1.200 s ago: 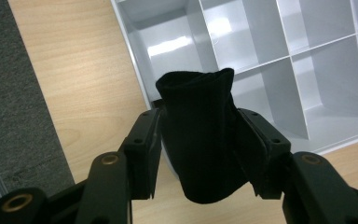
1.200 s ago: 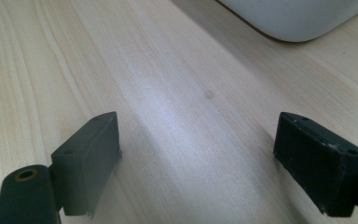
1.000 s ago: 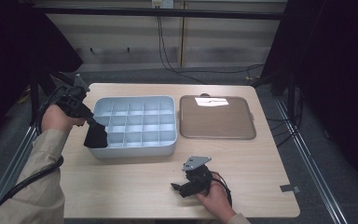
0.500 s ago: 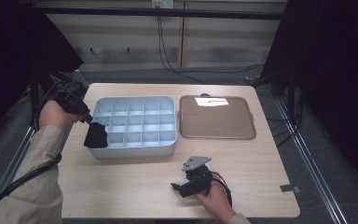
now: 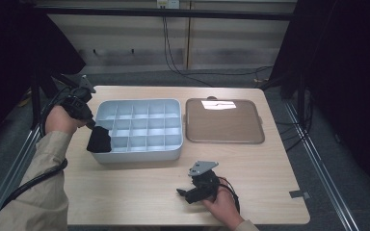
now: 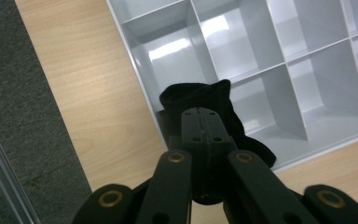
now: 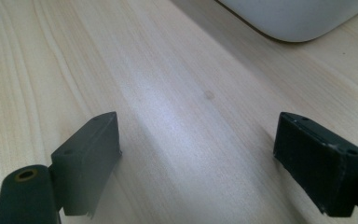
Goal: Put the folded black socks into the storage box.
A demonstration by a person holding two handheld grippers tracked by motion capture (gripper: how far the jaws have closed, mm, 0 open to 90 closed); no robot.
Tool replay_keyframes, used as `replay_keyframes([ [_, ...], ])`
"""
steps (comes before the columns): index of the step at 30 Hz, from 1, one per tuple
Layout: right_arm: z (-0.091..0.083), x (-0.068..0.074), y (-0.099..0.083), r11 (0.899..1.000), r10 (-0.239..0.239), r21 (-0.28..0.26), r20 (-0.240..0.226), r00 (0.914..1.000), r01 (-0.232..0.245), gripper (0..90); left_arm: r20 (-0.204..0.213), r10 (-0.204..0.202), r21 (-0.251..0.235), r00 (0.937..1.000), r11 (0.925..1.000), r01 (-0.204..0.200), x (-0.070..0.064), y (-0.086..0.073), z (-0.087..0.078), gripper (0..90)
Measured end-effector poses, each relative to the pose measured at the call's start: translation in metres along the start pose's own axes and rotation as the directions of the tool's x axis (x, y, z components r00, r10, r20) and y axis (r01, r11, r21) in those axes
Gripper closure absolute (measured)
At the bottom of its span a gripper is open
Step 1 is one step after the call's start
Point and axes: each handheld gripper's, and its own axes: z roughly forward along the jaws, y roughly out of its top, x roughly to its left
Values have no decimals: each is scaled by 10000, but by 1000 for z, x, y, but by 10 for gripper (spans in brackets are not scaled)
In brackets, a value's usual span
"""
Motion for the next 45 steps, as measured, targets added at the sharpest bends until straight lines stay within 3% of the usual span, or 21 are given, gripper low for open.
replay_keyframes([
  [6,0,0,0,10000,1,1,0,10000,-1,141,46,-114,239,9999,9997,113,4,-2,14,900],
  [15,0,0,0,10000,4,-23,1,10000,-4,141,94,-91,320,9999,9994,88,4,-1,20,894],
  [45,0,0,0,10000,14,-16,-4,10000,-14,141,550,-45,1005,9985,9949,-11,-6,-8,57,900],
])
